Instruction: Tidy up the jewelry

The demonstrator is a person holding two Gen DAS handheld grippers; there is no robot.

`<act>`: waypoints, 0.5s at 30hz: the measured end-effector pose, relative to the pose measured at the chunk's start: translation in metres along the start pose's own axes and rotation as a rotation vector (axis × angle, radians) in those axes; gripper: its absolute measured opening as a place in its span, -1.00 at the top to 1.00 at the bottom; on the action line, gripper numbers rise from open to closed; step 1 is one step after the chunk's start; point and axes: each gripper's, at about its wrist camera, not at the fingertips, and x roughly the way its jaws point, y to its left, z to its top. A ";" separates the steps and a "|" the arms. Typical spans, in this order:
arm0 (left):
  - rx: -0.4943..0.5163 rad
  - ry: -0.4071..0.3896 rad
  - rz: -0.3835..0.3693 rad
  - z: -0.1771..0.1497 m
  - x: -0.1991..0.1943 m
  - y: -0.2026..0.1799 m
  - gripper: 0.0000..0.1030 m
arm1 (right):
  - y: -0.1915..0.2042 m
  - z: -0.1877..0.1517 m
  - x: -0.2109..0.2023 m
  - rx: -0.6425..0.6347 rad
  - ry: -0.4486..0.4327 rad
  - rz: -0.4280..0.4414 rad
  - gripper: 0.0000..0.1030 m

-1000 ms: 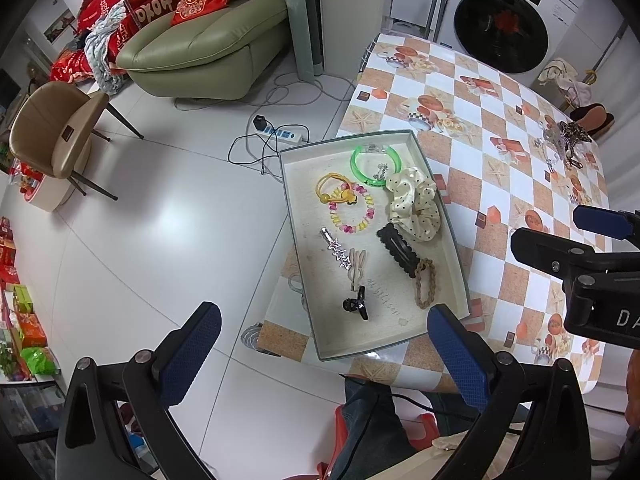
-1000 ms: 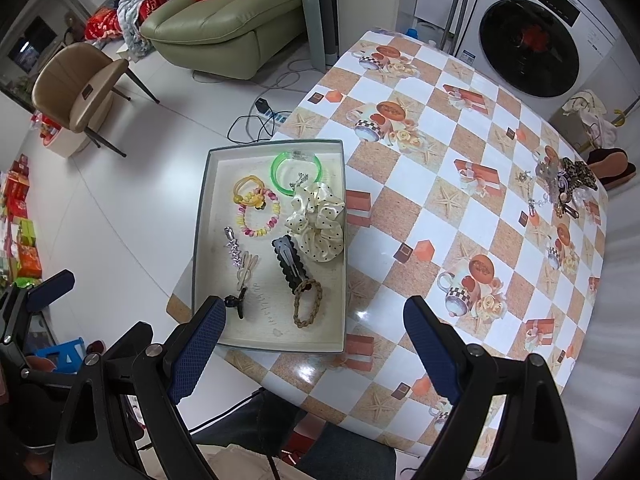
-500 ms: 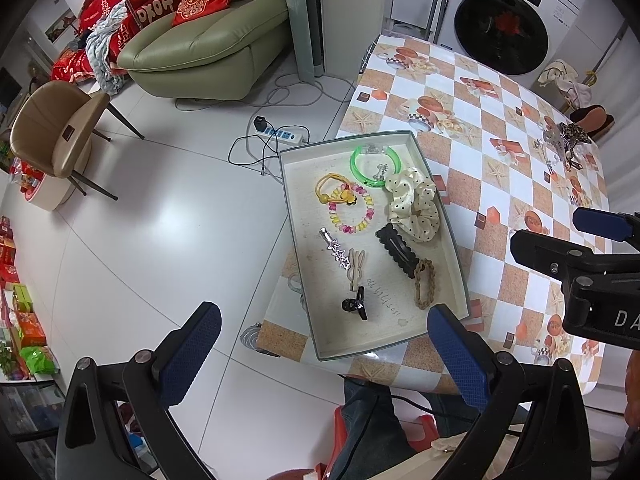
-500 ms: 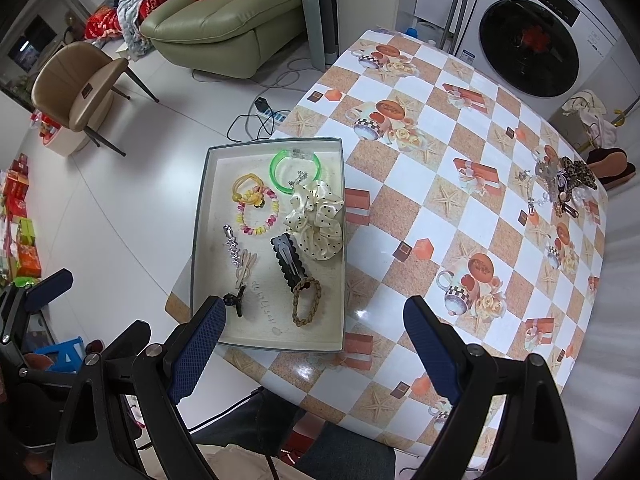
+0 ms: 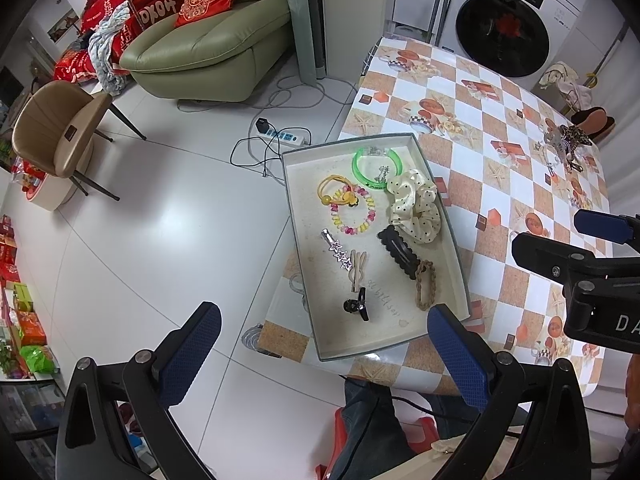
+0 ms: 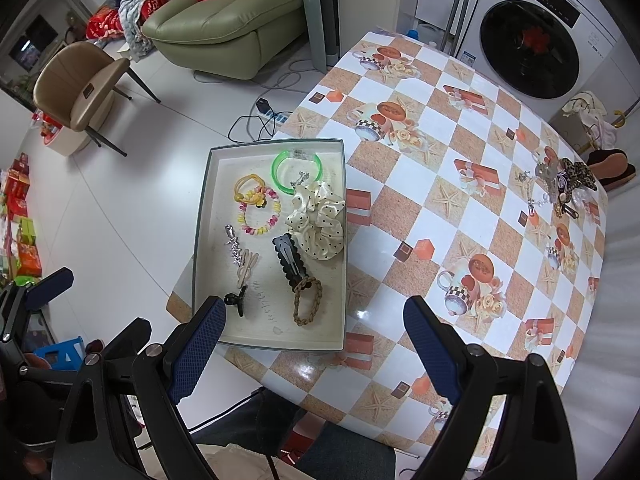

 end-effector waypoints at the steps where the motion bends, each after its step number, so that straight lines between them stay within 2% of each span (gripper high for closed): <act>1: 0.000 0.001 0.000 0.000 0.000 0.000 -1.00 | 0.000 0.000 0.000 0.000 0.000 0.000 -0.79; 15: -0.010 0.000 -0.008 -0.002 0.000 0.003 -1.00 | 0.001 -0.002 0.001 -0.001 0.002 0.000 -0.79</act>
